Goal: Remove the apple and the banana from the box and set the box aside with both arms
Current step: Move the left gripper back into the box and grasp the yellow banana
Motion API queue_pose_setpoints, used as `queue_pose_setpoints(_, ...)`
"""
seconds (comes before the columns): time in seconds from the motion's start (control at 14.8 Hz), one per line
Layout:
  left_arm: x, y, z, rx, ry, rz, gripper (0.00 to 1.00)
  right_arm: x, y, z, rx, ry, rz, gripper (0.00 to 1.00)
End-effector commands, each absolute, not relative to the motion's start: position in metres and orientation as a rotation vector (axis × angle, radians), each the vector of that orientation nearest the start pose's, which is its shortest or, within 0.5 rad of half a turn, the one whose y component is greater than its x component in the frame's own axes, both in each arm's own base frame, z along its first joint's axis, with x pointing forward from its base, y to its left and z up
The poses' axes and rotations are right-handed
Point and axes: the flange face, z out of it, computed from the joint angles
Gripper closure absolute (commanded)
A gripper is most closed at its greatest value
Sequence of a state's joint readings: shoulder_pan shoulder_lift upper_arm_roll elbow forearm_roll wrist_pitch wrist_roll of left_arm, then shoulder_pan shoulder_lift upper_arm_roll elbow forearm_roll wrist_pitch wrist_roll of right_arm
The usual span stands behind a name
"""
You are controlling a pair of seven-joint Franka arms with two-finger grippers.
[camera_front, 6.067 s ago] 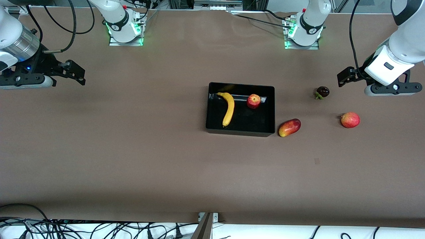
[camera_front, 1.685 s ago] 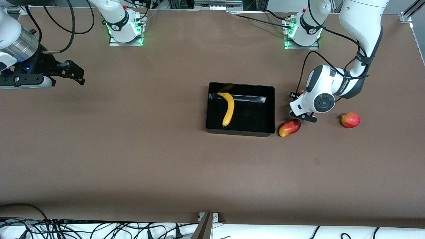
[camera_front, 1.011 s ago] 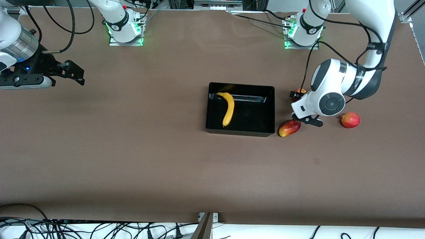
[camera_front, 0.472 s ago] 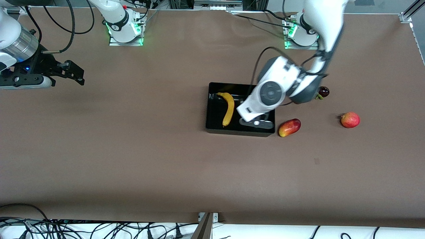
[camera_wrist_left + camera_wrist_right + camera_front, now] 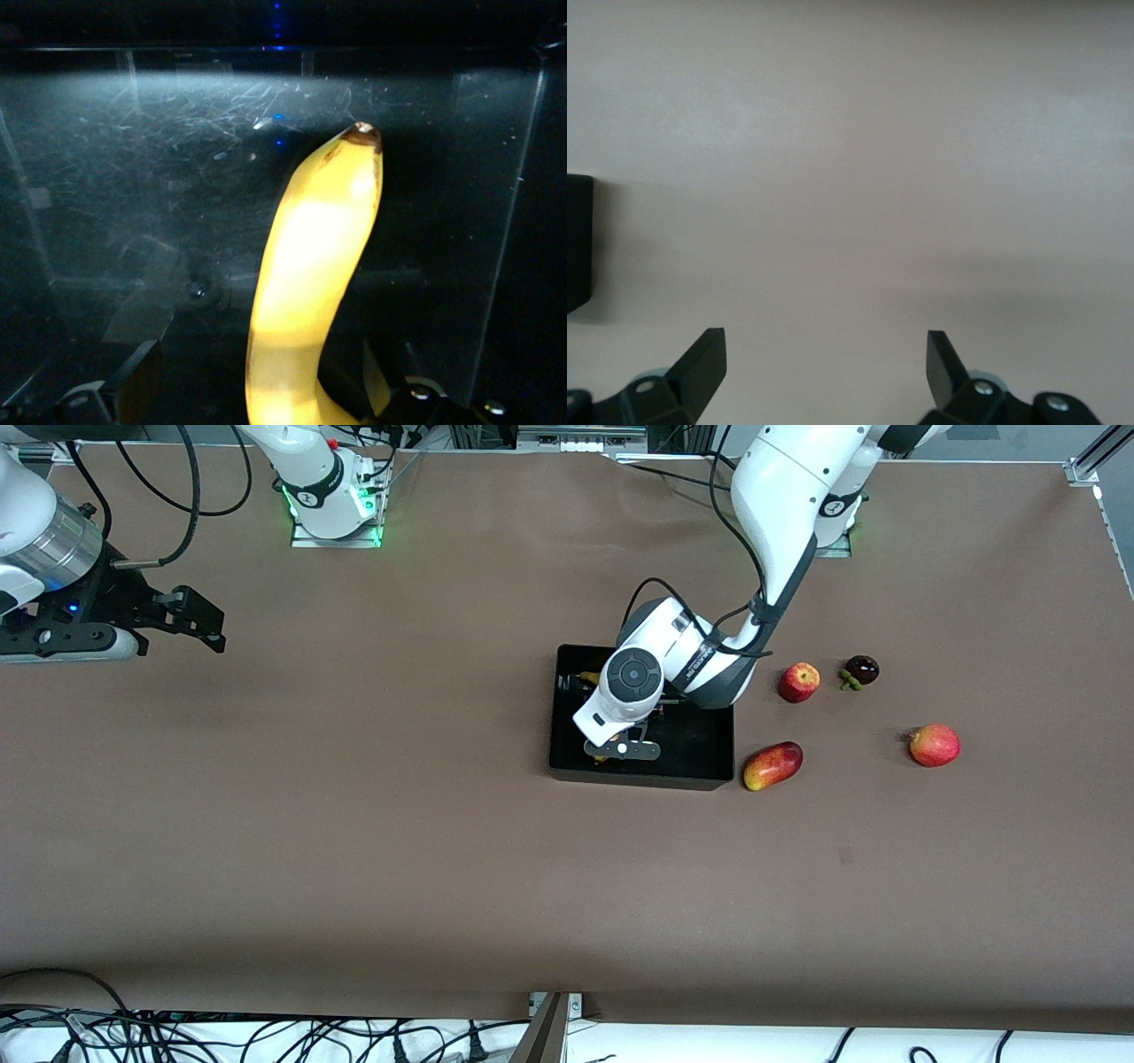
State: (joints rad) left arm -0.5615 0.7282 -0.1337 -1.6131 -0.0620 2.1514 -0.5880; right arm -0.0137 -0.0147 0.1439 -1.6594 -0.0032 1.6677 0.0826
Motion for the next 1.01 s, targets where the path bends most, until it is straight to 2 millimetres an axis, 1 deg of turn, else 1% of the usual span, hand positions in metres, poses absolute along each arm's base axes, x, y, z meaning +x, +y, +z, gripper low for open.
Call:
queue_pose_setpoints(0.0, 0.525, -0.426, 0.172, -3.133, 0.042, 0.371, 0.23, 0.554, 0.071, 0.603, -3.146, -0.068, -0.032, 0.00)
queue_pose_setpoints(0.07, 0.525, -0.427, 0.166, -3.139, 0.038, 0.366, 0.59, 0.554, 0.071, 0.603, -3.146, -0.071, -0.032, 0.00)
queue_pose_setpoints(0.13, 0.525, -0.426, 0.164, -3.137, 0.036, 0.366, 0.78, 0.554, 0.071, 0.603, -3.146, -0.071, -0.032, 0.00)
queue_pose_setpoints(0.2, 0.525, -0.427, 0.166, -3.139, 0.030, 0.364, 0.91, 0.554, 0.071, 0.603, -3.146, -0.071, -0.032, 0.00)
queue_pose_setpoints(0.27, 0.526, -0.428, 0.172, -3.142, 0.029, 0.362, 1.00, 0.554, 0.071, 0.603, -3.146, -0.071, -0.032, 0.00)
queue_pose_setpoints(0.34, 0.528, -0.427, 0.178, -3.146, 0.028, 0.356, 1.00, 0.554, 0.071, 0.603, -3.146, -0.068, -0.032, 0.00)
queue_pose_setpoints(0.47, 0.538, -0.425, 0.212, -3.162, 0.024, 0.322, 1.00, 0.554, 0.071, 0.603, -3.146, -0.068, -0.032, 0.00)
queue_pose_setpoints(0.54, 0.543, -0.421, 0.234, -3.154, 0.031, 0.336, 1.00, 0.554, 0.071, 0.603, -3.146, -0.068, -0.032, 0.00)
queue_pose_setpoints(0.67, 0.556, -0.406, 0.281, -3.134, 0.016, 0.373, 1.00, 0.554, 0.071, 0.603, -3.146, -0.068, -0.032, 0.00)
queue_pose_setpoints(0.81, 0.569, -0.388, 0.323, -3.110, -0.013, 0.425, 1.00, 0.554, 0.071, 0.603, -3.146, -0.068, -0.035, 0.00)
queue_pose_setpoints(0.88, 0.577, -0.376, 0.341, -3.099, -0.038, 0.451, 1.00, 0.554, 0.072, 0.604, -3.146, -0.071, -0.037, 0.00)
queue_pose_setpoints(0.94, 0.587, -0.359, 0.353, -3.084, -0.073, 0.481, 1.00, 0.554, 0.073, 0.604, -3.152, -0.084, -0.043, 0.00)
